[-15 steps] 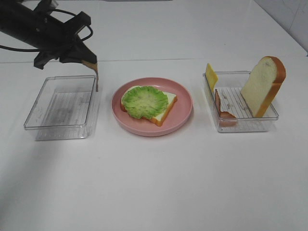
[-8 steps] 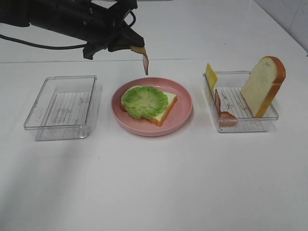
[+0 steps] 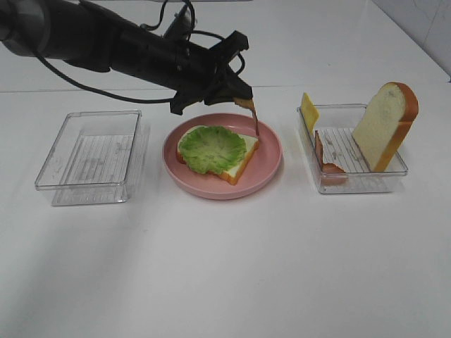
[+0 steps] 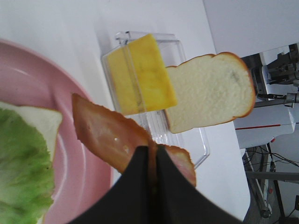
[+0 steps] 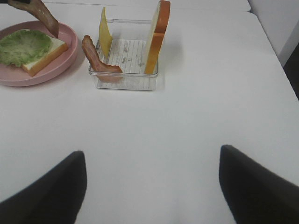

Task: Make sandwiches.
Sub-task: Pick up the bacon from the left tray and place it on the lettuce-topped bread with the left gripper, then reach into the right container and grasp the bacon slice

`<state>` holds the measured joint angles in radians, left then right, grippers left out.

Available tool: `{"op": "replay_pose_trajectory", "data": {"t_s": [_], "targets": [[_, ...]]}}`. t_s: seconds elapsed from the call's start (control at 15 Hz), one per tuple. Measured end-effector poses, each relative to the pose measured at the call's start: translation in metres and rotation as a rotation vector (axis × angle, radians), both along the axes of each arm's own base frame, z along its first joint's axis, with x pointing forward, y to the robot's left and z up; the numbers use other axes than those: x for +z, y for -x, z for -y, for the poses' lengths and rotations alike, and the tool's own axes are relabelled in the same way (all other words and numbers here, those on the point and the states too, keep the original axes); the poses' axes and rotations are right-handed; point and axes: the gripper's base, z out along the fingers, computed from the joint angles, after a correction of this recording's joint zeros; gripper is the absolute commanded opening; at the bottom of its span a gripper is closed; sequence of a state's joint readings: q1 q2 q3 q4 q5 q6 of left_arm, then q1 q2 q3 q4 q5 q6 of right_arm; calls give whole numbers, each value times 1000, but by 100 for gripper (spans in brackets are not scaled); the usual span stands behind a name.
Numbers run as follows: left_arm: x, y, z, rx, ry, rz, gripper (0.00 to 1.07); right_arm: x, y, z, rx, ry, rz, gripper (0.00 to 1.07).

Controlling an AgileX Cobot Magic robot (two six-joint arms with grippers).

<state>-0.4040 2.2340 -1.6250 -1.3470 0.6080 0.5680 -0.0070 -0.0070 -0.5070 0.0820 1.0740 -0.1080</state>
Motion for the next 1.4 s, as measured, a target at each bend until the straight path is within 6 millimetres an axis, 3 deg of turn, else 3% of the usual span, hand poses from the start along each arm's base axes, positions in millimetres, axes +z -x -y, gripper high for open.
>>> {"op": "replay_pose_trajectory", "data": {"t_s": [0.13,0.4,0.73,1.0,1.13,1.27,1.33,1.4], "targets": [[-18,0,-1,-2,-39,-48,5,0,0,0,0,0,0,74],[-25,-1,-10,-9,-127,-64,25,0,0,0,0,0,0,74],[-27,-18,-54,67,-147,-110,28,0,0,0,0,0,0,74],[-28,-20,-70,56,-158,-128,47,0,0,0,0,0,0,74],[-11,-22,-89,52,-184,-99,55,0,0,0,0,0,0,74],[26,-19,-111,64,-244,-28,55,0,0,0,0,0,0,74],[48,-15,-123,73,-305,14,55,0,0,0,0,0,0,74],[90,1,-140,90,-470,73,55,0,0,0,0,0,0,74]]}}
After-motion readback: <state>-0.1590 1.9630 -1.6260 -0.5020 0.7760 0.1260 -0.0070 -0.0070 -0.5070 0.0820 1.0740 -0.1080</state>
